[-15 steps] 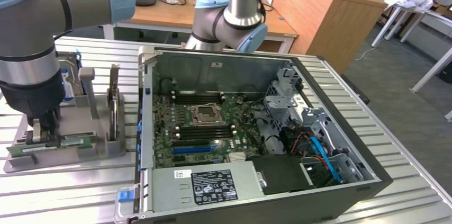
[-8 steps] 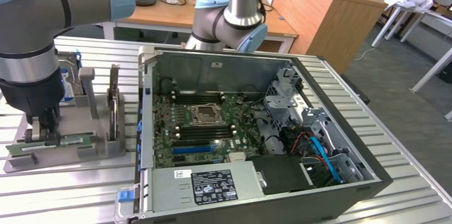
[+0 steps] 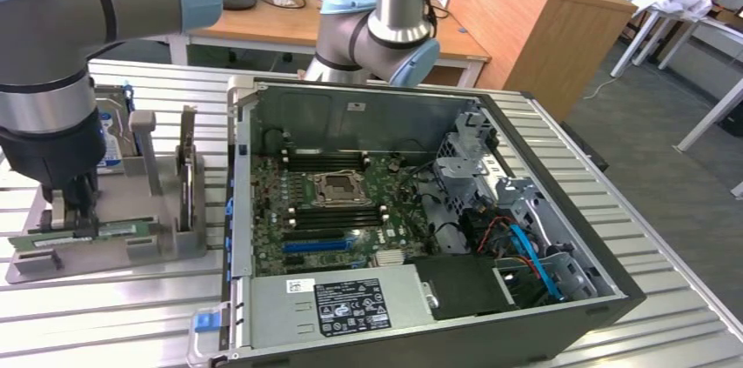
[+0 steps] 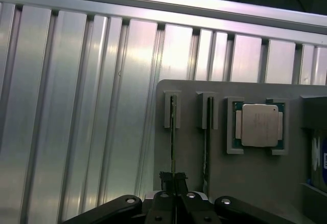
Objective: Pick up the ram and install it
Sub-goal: 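Pick up the ram and move it above insertion slot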
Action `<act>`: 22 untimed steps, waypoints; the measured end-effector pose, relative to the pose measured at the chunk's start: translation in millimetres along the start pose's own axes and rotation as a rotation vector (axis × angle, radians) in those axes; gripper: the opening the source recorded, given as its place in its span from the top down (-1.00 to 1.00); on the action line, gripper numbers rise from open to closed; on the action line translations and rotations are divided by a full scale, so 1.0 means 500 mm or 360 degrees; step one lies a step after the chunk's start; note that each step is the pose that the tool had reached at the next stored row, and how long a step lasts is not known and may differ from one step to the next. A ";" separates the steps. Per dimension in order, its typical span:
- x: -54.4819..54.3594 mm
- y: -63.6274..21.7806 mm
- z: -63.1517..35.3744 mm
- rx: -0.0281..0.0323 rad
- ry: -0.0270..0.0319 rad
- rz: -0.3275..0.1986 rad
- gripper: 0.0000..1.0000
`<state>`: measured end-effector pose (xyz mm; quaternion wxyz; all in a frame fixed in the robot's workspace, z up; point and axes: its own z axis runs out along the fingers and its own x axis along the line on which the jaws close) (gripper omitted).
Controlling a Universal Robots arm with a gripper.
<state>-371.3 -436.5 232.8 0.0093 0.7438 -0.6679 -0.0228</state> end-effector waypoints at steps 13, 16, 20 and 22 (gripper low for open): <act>0.000 0.001 -0.011 -0.00002 0.00002 0.0000 0.77; 0.000 0.001 -0.014 0.00000 0.00000 0.0000 0.77; 0.000 0.001 -0.019 -0.00001 0.00001 0.0000 0.77; 0.000 0.001 -0.021 -0.00002 0.00002 0.0000 0.77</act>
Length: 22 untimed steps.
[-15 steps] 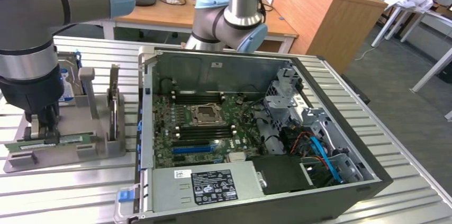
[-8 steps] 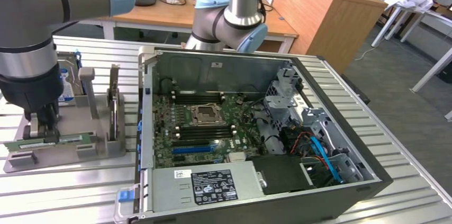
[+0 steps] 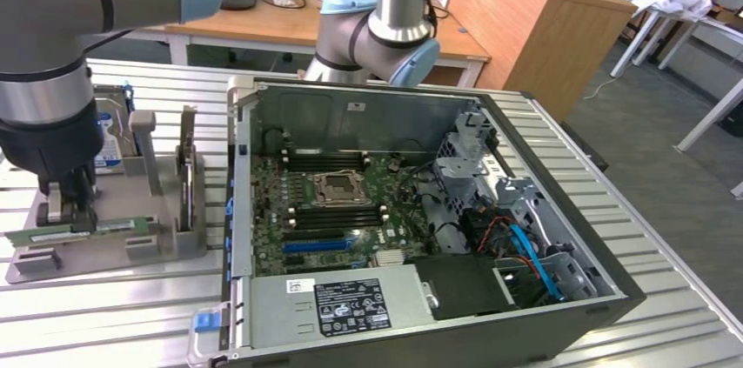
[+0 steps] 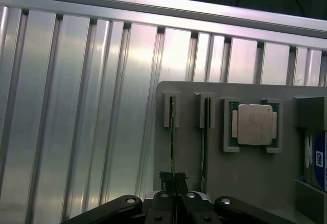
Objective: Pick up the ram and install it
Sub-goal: 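Pick up the ram and move it above insertion slot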
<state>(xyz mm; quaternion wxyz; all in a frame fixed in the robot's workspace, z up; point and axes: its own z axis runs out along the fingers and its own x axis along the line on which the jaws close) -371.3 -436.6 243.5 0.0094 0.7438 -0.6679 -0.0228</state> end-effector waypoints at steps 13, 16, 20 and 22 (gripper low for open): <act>0.000 0.001 -0.015 0.00001 -0.00001 0.0000 0.77; 0.000 0.001 -0.019 0.00001 -0.00001 0.0000 0.77; -0.001 0.001 -0.025 0.00002 -0.00002 0.0000 0.77; -0.001 0.001 -0.027 0.00000 0.00000 0.0000 0.77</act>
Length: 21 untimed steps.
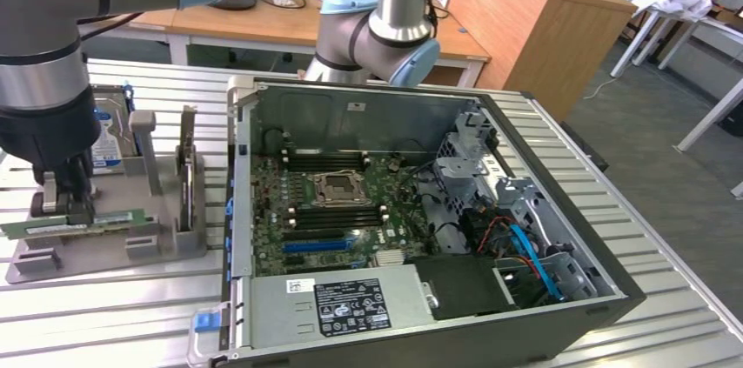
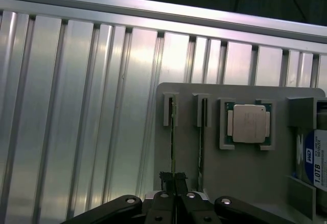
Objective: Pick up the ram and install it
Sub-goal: 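Pick up the ram and move it above insertion slot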
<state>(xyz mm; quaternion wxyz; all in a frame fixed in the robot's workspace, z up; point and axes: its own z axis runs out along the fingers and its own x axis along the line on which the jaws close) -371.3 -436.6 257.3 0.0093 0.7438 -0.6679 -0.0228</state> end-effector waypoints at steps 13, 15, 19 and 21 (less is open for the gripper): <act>0.000 0.001 -0.016 0.00000 -0.00001 0.0000 0.77; 0.000 0.001 -0.018 0.00001 -0.00001 0.0000 0.77; -0.001 0.001 -0.024 0.00001 -0.00002 0.0000 0.77; -0.001 0.001 -0.027 0.00001 -0.00001 0.0000 0.77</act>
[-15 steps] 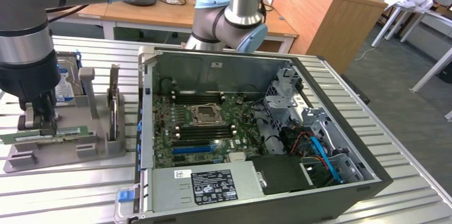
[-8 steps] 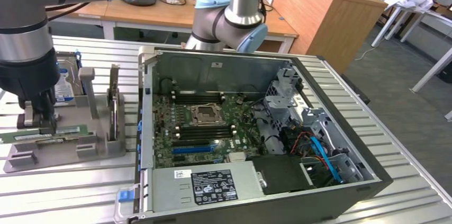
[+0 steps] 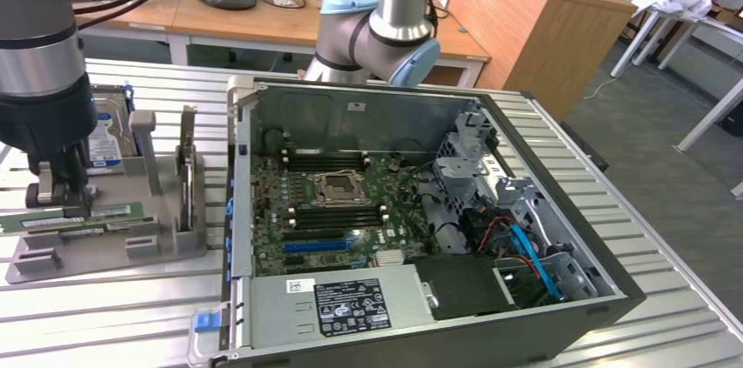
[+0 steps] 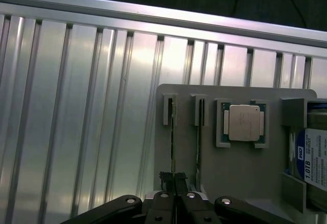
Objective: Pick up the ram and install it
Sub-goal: 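Pick up the ram and move it above insertion slot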
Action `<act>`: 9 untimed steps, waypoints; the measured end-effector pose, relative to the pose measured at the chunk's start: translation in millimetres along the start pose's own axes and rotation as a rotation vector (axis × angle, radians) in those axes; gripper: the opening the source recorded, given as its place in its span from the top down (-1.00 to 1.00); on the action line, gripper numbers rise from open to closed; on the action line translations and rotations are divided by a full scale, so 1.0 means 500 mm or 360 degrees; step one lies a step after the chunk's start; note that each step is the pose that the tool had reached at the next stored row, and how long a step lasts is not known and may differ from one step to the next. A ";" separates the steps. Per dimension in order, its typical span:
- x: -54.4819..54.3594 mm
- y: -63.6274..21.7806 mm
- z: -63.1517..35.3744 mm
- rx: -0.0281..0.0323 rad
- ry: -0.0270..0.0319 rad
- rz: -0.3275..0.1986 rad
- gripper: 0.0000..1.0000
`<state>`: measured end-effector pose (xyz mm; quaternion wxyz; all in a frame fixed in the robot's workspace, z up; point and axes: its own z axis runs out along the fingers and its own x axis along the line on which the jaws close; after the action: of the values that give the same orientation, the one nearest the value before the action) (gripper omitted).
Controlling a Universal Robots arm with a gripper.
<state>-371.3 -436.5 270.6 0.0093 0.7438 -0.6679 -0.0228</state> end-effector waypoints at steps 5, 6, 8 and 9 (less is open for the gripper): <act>0.000 0.000 -0.007 0.00000 0.00000 0.0000 0.77; 0.000 0.000 -0.008 0.00000 0.00000 0.0000 0.77; 0.000 0.000 -0.011 -0.00001 0.00001 0.0000 0.77; 0.000 0.001 -0.012 0.00000 0.00000 0.0000 0.77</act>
<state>-371.3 -436.6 276.7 0.0093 0.7438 -0.6679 -0.0228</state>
